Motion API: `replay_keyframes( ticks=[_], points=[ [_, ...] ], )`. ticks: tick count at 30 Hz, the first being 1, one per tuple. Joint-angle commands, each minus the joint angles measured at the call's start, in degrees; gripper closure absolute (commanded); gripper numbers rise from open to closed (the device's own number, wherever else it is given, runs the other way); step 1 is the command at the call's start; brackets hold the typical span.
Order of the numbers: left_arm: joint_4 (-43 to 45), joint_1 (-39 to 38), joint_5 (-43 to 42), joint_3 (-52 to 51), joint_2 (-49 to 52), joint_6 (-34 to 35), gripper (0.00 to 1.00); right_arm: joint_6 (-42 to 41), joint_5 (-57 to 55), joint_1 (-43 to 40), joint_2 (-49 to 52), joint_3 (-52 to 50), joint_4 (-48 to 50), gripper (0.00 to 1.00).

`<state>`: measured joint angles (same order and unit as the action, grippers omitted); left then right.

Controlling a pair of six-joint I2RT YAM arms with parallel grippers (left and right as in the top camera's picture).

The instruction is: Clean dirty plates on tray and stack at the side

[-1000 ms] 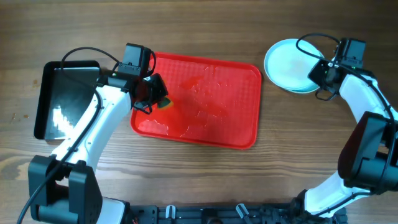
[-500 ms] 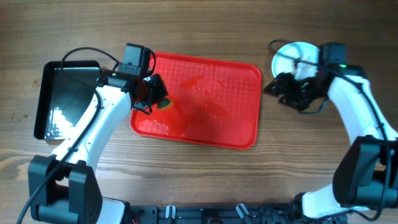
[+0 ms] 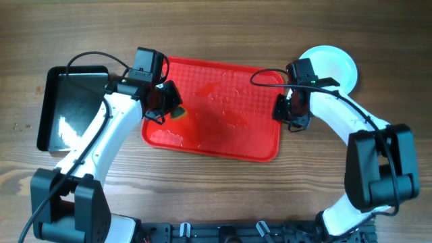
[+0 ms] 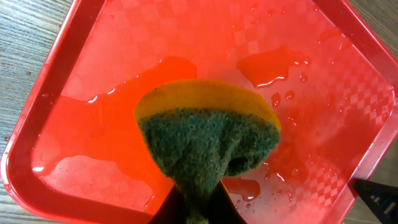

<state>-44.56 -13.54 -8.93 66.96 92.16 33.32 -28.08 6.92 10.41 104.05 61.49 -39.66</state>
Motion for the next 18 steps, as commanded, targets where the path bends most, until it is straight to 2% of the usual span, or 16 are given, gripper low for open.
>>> replay_keyframes(
  ticks=[1, 2, 3, 7, 10, 11, 15, 18],
  points=[
    [0.1, -0.2, -0.7, -0.4, 0.5, 0.1, 0.94, 1.2, -0.9, 0.0, 3.5, -0.5, 0.7, 0.62],
    [0.1, -0.2, -0.7, -0.4, 0.5, 0.1, 0.94, 1.4, -1.1, 0.0, 4.1, -0.5, 1.1, 0.64],
    [0.1, -0.2, -0.7, -0.4, 0.5, 0.1, 0.94, 2.9, -1.1, 0.0, 4.4, -0.5, 1.9, 0.75],
    [0.1, -0.2, -0.7, -0.4, 0.5, 0.1, 0.94, 11.7, -1.4, 0.0, 4.4, -0.5, 6.3, 0.8],
    [0.1, -0.2, -0.7, -0.4, 0.5, 0.1, 0.94, 14.1, -4.2, 0.0, 4.4, -0.5, 9.7, 0.8],
    [0.1, -0.2, -0.7, -0.4, 0.5, 0.1, 0.94, 15.0, -4.5, 0.0, 4.4, -0.5, 11.3, 0.86],
    [0.0, -0.2, -0.7, -0.4, 0.5, 0.1, 0.94, 16.7, -6.1, -0.1, 4.4, -0.5, 15.5, 0.93],
    [0.0, -0.2, -0.7, -0.4, 0.5, 0.1, 0.94, 19.5, -5.7, -0.8, 4.4, -0.5, 19.2, 0.92]
  ],
)
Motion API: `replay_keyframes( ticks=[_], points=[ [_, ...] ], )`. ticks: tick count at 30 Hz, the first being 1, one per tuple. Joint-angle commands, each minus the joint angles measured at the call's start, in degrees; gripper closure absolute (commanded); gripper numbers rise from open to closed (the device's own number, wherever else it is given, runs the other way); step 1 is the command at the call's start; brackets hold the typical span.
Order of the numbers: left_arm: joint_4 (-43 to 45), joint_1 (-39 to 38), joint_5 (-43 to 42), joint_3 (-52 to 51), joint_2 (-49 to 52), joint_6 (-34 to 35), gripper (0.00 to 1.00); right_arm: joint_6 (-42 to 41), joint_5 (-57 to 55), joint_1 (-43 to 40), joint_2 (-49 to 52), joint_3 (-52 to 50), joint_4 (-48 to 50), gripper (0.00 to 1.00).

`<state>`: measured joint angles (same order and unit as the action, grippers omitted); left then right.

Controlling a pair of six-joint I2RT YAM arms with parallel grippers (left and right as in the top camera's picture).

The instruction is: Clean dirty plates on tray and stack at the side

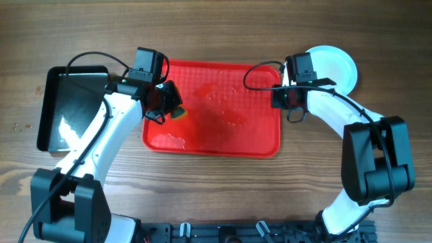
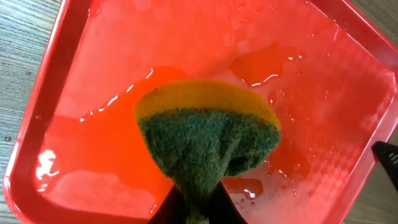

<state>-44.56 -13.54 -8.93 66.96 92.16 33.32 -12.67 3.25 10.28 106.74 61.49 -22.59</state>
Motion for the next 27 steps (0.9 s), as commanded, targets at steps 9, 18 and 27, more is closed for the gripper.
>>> replay_keyframes(
  ticks=[9, 18, 27],
  points=[
    [0.3, -0.2, -0.7, -0.4, 0.5, 0.1, 0.94, 0.3, -0.7, -0.7, 1.7, 0.3, 1.7, 0.8],
    [0.6, -0.2, -0.7, -0.4, 0.5, 0.1, 0.94, -4.0, 7.6, -0.7, 1.7, 2.9, -19.0, 0.82],
    [0.6, -0.2, -0.7, -0.4, 0.5, 0.1, 0.94, 0.1, 0.6, -0.7, 1.7, 2.9, -10.1, 0.96]
  ],
)
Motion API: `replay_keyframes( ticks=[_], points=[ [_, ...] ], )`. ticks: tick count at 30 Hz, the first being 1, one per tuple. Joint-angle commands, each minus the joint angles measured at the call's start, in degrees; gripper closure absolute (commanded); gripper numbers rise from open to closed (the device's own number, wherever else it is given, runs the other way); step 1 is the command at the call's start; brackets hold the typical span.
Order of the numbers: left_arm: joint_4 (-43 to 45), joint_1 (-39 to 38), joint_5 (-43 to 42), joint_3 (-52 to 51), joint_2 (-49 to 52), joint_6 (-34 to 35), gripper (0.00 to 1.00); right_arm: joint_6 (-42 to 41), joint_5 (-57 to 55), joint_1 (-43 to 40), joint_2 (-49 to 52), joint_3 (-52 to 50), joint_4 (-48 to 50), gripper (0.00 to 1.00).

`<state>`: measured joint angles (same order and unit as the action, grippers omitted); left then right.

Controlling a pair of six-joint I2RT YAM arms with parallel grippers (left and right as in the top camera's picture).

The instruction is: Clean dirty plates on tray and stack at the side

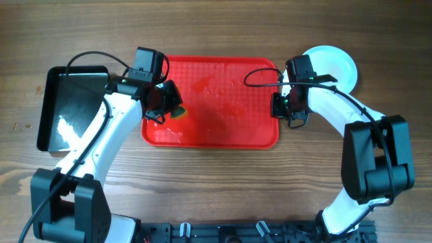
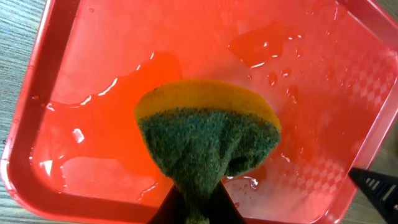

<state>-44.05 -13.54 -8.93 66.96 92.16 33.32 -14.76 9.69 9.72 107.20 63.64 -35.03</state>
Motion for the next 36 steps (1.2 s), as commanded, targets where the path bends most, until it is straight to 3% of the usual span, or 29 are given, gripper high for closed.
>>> replay_keyframes(
  ticks=[1, 4, 10, 22, 24, 29, 32, 36],
  points=[
    [0.1, -0.2, -0.7, -0.4, 0.5, 0.1, 0.94, 5.7, -5.9, -0.1, 1.2, 0.7, 4.5, 0.96],
    [0.1, -0.2, -0.6, -0.4, 0.5, 0.1, 0.94, 11.6, -5.9, -0.1, 1.2, 0.7, 8.5, 0.95],
    [0.2, -0.2, -0.6, -0.4, 0.5, 0.1, 0.94, 11.5, -3.4, -0.1, 1.2, 0.7, 7.0, 0.96],
    [0.2, -0.2, -0.6, -0.4, 0.5, 0.1, 0.94, 4.1, -2.4, 0.0, 1.2, 0.8, -1.9, 0.95],
    [0.3, -0.2, 0.5, -0.4, 0.5, -0.1, 0.94, 4.0, -2.4, 0.0, 1.0, 1.7, -2.8, 0.81],
    [6.0, 4.4, 8.6, -0.4, 0.5, -0.1, 0.96, 4.0, -2.4, 0.0, -4.3, 12.8, -17.1, 0.69],
    [10.5, 14.1, 11.2, -0.4, 0.5, -0.1, 0.96, 4.1, 0.4, 0.0, -8.9, 15.1, -21.1, 0.4],
    [14.8, 28.1, 12.3, -0.4, 3.7, 0.0, 0.96, 4.0, 10.1, 0.1, -12.5, 15.1, -22.4, 0.37]
  ],
)
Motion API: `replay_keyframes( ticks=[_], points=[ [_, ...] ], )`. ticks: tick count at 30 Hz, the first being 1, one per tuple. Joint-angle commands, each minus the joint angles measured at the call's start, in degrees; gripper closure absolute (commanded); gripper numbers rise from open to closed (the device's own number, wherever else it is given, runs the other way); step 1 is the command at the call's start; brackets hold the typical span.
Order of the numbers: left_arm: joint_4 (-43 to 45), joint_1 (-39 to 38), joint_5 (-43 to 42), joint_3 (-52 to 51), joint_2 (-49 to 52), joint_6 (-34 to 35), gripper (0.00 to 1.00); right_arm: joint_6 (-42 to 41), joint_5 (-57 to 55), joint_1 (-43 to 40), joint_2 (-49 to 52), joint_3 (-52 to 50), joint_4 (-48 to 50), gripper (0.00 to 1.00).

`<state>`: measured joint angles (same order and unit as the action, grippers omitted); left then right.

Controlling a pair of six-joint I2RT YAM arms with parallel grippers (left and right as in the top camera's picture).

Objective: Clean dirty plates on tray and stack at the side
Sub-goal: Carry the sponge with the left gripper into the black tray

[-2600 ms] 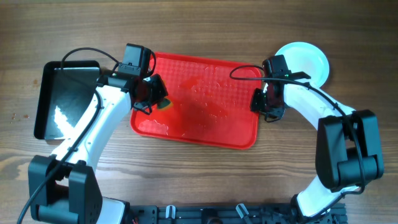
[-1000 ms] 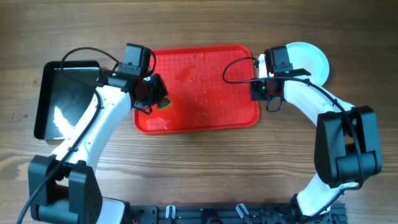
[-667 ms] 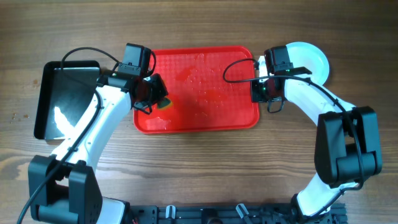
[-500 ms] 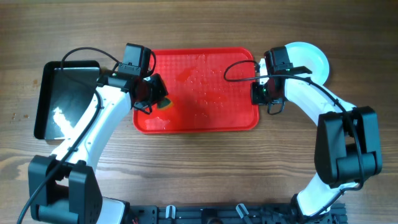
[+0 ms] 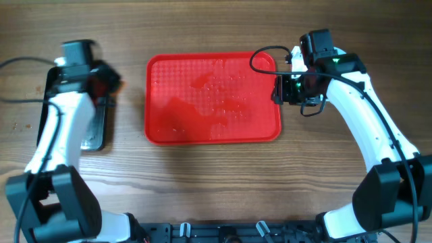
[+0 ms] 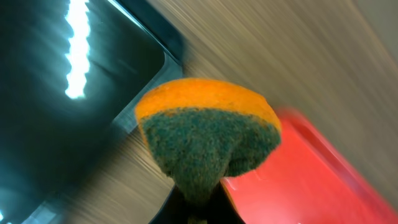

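The wet red tray [image 5: 209,101] lies mid-table with nothing standing on it; its corner also shows in the left wrist view, where the red tray [image 6: 311,180] is blurred. My left gripper [image 5: 102,82] is off to the left above the black tray [image 5: 94,131], shut on a yellow-and-green sponge [image 6: 205,134]. My right gripper [image 5: 279,90] sits at the red tray's right rim, its fingers closed over the edge. No plate is in view; the right arm covers the far right corner.
The black tray [image 6: 56,93] lies at the left edge of the table, partly under my left arm. Water films and droplets [image 5: 219,101] cover the red tray's floor. Bare wooden table [image 5: 216,182] lies in front of the tray.
My left gripper has moved with the sponge from the red tray's left part to over the black tray. My right gripper sits further back along the rim, and the white plate is now covered.
The left gripper held the sponge over the red tray's left part through all earlier moments. The right gripper stayed at the right rim while the tray went from skewed to square. A white plate lay at the far right. Now the sponge is over the black tray.
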<state>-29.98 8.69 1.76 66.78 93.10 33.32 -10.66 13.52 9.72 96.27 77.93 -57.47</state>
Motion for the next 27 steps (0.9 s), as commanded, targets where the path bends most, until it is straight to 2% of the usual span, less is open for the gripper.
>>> replay_keyframes(
  ticks=[1, 6, 7, 8, 9, 10, 14, 17, 19, 20, 21, 22, 25, 27],
  points=[
    [0.9, 9.3, 0.8, -0.2, 5.2, -0.1, 0.96, 0.0, 9.0, 0.1, -2.8, 0.8, 0.7, 0.35],
    [2.2, 14.9, 0.7, -0.2, 11.3, -0.1, 0.91, -1.4, 9.7, 0.1, -8.5, 0.8, 1.0, 0.31],
    [2.2, 15.6, 0.7, -0.2, 11.7, -0.1, 0.82, -1.4, 9.7, 0.1, -10.6, 0.8, 0.9, 0.28],
    [2.2, 16.0, 0.7, -0.2, 11.7, -0.1, 0.64, -1.4, 9.7, 0.1, -11.9, 0.8, 0.9, 0.26],
    [2.2, 16.0, 0.7, -0.2, 11.7, -0.1, 0.3, -1.4, 9.7, 0.1, -14.0, 0.8, 0.9, 0.24],
    [2.1, 16.0, 0.7, -0.2, 11.7, -0.1, 0.25, -1.4, 9.7, 0.1, -15.6, 0.8, 0.8, 0.24],
    [0.0, 16.0, -0.7, 0.0, 6.3, 0.0, 0.23, -1.4, 9.3, 0.1, -24.5, 0.8, 0.3, 0.25],
    [-2.5, 15.9, -7.0, 0.0, -8.0, 0.0, 0.14, -1.4, 4.2, 0.1, -33.4, 0.8, -2.3, 0.28],
    [-8.8, 15.9, -13.0, 0.0, -17.3, 0.0, 0.0, -1.5, 2.8, 0.1, -40.2, -0.2, -6.6, 0.3],
    [-12.5, 15.9, -14.0, 0.0, -20.7, 0.0, 0.0, -1.6, 2.8, 0.1, -44.2, -1.8, -8.6, 0.28],
    [-15.6, 15.9, -13.9, 0.0, -23.1, 0.0, 0.0, -1.6, 2.8, 0.1, -47.1, -3.1, -9.8, 0.2],
    [-17.7, 15.9, -13.9, 0.0, -24.4, 0.0, 0.0, -2.2, 2.7, 0.1, -49.9, -5.0, -11.0, 0.0],
    [-19.6, 15.9, -13.9, 0.0, -25.6, 0.0, 0.0, -7.0, 0.7, 0.1, -56.1, -12.2, -10.9, 0.0],
    [-19.6, 15.9, -13.9, 0.0, -25.5, 0.0, 0.0, -13.2, -3.6, 0.1, -56.6, -15.8, -9.7, 0.0]
  ],
)
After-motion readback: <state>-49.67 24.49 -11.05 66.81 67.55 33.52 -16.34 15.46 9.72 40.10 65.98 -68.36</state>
